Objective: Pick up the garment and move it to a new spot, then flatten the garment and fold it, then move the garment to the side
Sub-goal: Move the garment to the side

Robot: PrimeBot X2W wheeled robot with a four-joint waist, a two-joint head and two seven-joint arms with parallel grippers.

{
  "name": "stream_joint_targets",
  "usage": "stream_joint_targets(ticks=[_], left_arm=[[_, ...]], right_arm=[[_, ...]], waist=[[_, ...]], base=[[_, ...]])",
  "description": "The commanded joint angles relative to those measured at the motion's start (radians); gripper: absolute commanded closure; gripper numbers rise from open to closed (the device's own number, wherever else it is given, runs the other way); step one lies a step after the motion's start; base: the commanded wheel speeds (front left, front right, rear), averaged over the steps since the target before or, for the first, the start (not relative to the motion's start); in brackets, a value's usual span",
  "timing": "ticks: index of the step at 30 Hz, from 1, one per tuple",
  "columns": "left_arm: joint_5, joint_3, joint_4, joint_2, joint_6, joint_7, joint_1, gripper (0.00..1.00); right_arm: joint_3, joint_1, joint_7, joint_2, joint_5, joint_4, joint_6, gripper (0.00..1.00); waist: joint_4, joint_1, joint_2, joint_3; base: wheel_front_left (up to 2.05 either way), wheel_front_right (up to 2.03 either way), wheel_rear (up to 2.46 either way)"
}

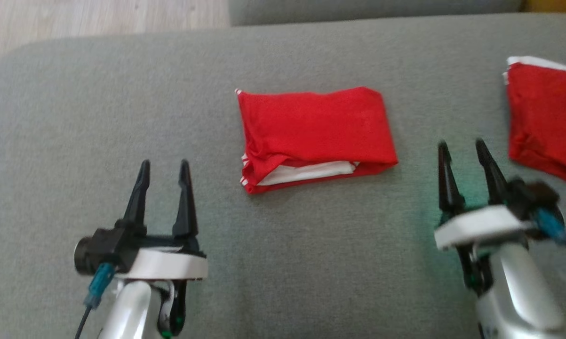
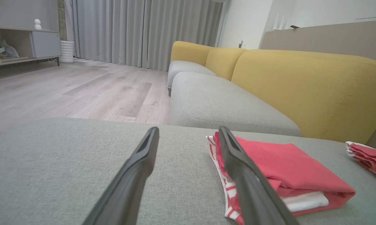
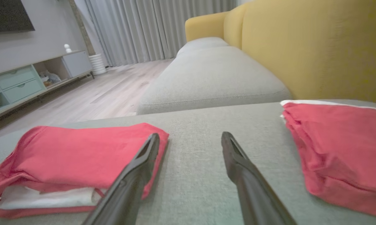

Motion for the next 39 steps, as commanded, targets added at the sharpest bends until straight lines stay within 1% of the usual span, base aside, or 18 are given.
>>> stream_joint_targets(ticks=[1,3,4,8,11,16,18,22,23,24,28,33,36,39], left_arm=[[0.005,0.017,-0.032,0.004,-0.007,-0.008,-0.049,0.00],[0.003,0.003,-0.030,0.004,-0.007,-0.008,-0.063,0.00],[0.003,0.003,-0.030,0.004,-0.007,-0.008,-0.063,0.00],[-0.001,-0.026,-0.026,0.004,-0.005,-0.008,-0.089,0.00],[-0.006,-0.040,-0.024,0.004,-0.001,-0.008,-0.100,0.00],[-0.008,-0.052,-0.022,0.004,0.004,-0.008,-0.111,0.00],[-0.009,-0.054,-0.026,0.004,0.007,-0.008,-0.113,0.00],[-0.009,-0.054,-0.031,0.004,0.012,-0.008,-0.109,0.00],[-0.009,-0.054,-0.031,0.004,0.012,-0.008,-0.108,0.00],[-0.007,-0.053,-0.031,0.004,0.012,-0.008,-0.107,0.00],[-0.003,-0.049,-0.030,0.004,0.014,-0.008,-0.104,0.00],[0.000,-0.040,-0.028,0.004,0.012,-0.008,-0.094,0.00],[0.000,-0.036,-0.031,0.004,0.011,-0.008,-0.087,0.00],[0.000,-0.036,-0.036,0.004,0.010,-0.008,-0.079,0.00]], right_arm=[[0.034,-0.081,0.031,0.002,-0.001,0.012,-0.001,0.00],[0.049,-0.131,0.050,0.002,0.012,0.060,-0.001,0.00],[0.049,-0.131,0.050,0.002,0.012,0.060,-0.001,0.00],[0.063,-0.222,0.094,0.002,0.026,0.174,-0.001,0.00],[0.070,-0.279,0.122,0.002,0.060,0.265,-0.001,0.00],[0.096,-0.339,0.177,0.002,0.077,0.419,-0.001,0.00],[0.122,-0.350,0.204,0.002,0.088,0.471,-0.001,0.00],[0.180,-0.367,0.203,0.002,0.083,0.532,-0.001,0.00],[0.192,-0.371,0.200,0.002,0.081,0.543,-0.001,0.25],[0.202,-0.376,0.192,0.002,0.078,0.552,-0.001,1.00],[0.226,-0.397,0.138,0.002,0.063,0.570,-0.001,1.00],[0.210,-0.420,0.054,0.001,-0.003,0.577,-0.001,1.00],[0.193,-0.419,0.024,-0.013,-0.044,0.563,-0.001,1.00],[0.181,-0.411,0.008,-0.043,-0.081,0.532,-0.001,1.00]], waist=[[0.032,-0.0001,0.0000,0.035],[0.050,-0.0001,0.0000,0.056],[0.050,-0.0001,0.0000,0.056],[0.088,-0.0001,0.0000,0.091],[0.112,-0.0001,0.0000,0.103],[0.137,-0.0001,0.0000,0.107],[0.144,-0.0001,0.0000,0.106],[0.146,-0.0001,0.0000,0.097],[0.145,-0.0001,0.0000,0.095],[0.143,-0.0001,0.0000,0.092],[0.131,-0.0001,0.0000,0.078],[0.106,-0.0001,0.0000,0.046],[0.086,-0.0001,0.0000,0.020],[0.060,-0.0001,0.0000,-0.006]], base=[[0.00,0.00,0.00],[0.00,0.00,0.00],[0.00,0.00,0.00],[0.00,0.00,0.00],[0.00,0.00,0.00],[0.00,0.00,0.00],[0.00,0.00,0.00],[0.00,0.00,0.00],[0.00,0.00,0.00],[0.00,0.00,0.00],[0.00,0.00,0.00],[0.00,0.00,0.00],[0.00,0.00,0.00],[0.00,0.00,0.00]])
